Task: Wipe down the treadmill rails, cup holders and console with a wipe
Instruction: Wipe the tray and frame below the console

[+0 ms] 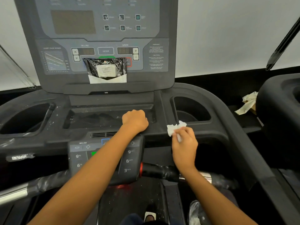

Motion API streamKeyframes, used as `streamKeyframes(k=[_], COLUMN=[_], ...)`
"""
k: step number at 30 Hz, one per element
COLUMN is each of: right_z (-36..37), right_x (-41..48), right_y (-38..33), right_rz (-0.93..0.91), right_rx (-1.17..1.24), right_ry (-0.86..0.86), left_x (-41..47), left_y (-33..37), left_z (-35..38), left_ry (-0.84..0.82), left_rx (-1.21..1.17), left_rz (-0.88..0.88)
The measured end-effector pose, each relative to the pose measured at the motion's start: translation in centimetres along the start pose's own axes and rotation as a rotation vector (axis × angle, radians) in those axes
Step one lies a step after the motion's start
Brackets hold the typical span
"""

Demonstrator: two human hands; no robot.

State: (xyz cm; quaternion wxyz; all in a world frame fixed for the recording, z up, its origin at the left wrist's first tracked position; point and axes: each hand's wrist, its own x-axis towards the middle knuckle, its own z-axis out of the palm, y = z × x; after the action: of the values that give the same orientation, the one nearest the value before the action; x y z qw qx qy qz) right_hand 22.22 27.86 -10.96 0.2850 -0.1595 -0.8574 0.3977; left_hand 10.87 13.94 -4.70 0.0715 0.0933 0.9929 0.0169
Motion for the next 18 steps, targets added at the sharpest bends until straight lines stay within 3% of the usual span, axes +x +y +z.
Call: streamKeyframes(k=[6, 14, 16, 18], right_z=[1.9, -0.5, 0.1, 2.1], right_x=[-2.0, 1.6, 1.8, 0.8], right_y=[-2.4, 1.7, 0.3, -1.7], right_rz=[0.140, 1.019, 1.097, 1.170], right_rx=[0.179, 0.490, 0.469, 0.503], right_ry=[-0.102, 0.473, 0.444, 0.303], left_x=[-1.3, -2.1, -2.0, -2.0], left_y=[1.0, 1.1, 1.3, 1.3], left_z=[0.0, 0.0, 0.1, 0.2], left_ry=[0.037, 0.112, 0.104, 0.086], left_rx=[0.041, 0.047, 0.046, 0.046], left_rz=[-0.025, 0.017, 0.042, 0.054])
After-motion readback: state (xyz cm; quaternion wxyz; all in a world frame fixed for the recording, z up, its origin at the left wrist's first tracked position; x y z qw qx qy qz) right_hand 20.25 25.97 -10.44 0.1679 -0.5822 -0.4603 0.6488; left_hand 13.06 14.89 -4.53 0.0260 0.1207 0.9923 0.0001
